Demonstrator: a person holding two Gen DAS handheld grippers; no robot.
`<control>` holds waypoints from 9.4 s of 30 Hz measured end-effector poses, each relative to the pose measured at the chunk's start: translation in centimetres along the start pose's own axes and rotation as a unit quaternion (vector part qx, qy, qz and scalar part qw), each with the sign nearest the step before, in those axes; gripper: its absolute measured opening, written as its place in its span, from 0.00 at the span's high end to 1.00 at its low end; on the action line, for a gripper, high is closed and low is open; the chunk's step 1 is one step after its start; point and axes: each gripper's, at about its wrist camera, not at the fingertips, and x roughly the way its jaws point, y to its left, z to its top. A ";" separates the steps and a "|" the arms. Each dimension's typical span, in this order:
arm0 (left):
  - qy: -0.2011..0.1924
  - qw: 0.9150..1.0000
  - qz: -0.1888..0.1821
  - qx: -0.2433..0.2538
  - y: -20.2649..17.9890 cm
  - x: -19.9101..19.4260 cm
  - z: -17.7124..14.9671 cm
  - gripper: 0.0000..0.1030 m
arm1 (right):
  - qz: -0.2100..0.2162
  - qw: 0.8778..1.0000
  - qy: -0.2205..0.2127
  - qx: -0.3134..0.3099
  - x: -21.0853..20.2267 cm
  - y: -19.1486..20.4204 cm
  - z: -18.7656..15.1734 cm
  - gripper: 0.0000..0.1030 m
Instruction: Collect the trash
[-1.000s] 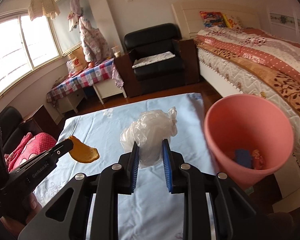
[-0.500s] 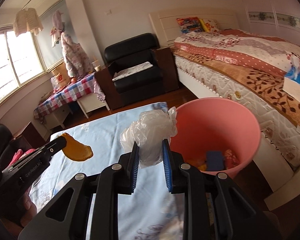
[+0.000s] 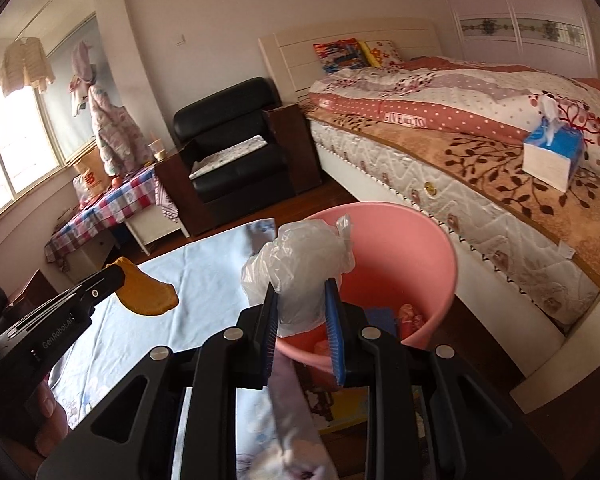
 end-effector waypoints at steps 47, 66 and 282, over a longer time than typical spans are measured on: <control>0.073 0.995 -0.057 0.035 -8.0 11.7 -1.3 0.97 | -0.058 0.996 0.047 0.043 6.3 -7.3 0.2 0.78; 0.076 0.993 -0.080 0.028 -8.2 12.4 -2.0 0.62 | -0.056 0.996 0.055 0.046 7.7 -7.9 0.0 0.78; 0.002 0.999 -0.003 -0.047 7.1 -6.6 -6.3 0.42 | -0.012 0.996 -0.025 -0.088 -3.8 8.8 -5.2 0.40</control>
